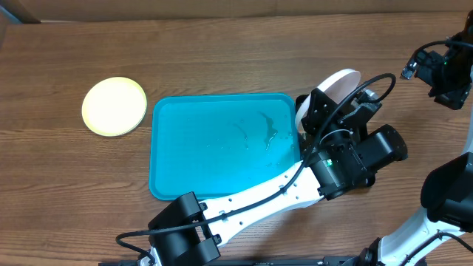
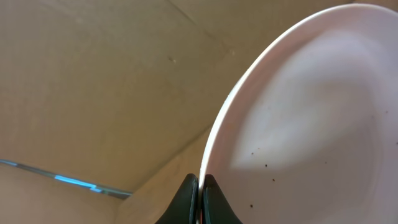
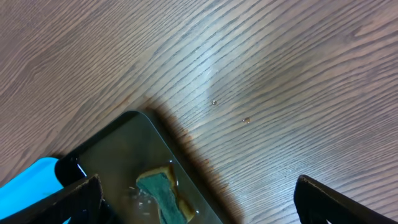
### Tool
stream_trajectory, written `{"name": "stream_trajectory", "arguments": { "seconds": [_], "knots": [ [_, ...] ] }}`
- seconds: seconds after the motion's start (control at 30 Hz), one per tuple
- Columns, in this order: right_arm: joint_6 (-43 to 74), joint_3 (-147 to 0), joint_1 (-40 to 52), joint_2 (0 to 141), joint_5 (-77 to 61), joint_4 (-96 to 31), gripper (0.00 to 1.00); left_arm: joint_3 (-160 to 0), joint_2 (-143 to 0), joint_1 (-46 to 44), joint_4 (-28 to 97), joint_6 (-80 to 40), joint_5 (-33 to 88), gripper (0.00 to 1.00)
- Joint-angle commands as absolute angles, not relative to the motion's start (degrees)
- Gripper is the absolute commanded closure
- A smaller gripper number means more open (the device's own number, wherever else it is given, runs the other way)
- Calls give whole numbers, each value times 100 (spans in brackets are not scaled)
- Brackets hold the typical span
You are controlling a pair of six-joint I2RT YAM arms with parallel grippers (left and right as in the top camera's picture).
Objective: Clean dirty plates on tray and stack at the side
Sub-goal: 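Carry the white plate left and stack it on the plate pile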
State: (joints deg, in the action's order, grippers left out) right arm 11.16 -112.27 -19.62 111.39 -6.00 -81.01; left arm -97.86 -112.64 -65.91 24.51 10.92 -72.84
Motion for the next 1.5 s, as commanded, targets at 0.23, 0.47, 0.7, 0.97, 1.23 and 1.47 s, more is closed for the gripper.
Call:
{"name": "stream_trajectory", "arguments": {
  "seconds": [0.23,0.47,0.7,0.97,1.23,1.47],
  "knots": [
    [1162,-11275,-1986,11059,-604,-8090,0,-9913,-11262,-6296,3024,-172,-6326,96],
    [1162,-11275,-1986,11059,-604,-8090,0,-9918,-11187,-4877,4045,-1970,-1669,96],
    [1162,-11275,-1986,11059,-604,-8088,0,-9918,-11122,-2803,4209,-2635,1138,96],
    [1162,-11275,-1986,11059,-604,-8090,0,-9915,-11126,-141,5411,-2788,1310,96],
    [1162,-11275,-1986,11059,-604,-8090,0,-9826,-11126,2099,6130,-2788,934,96],
    [1162,-11275,-1986,11059,-604,-8090,0,-9596,-11126,2801,5874,-2858,379,96]
  ]
}}
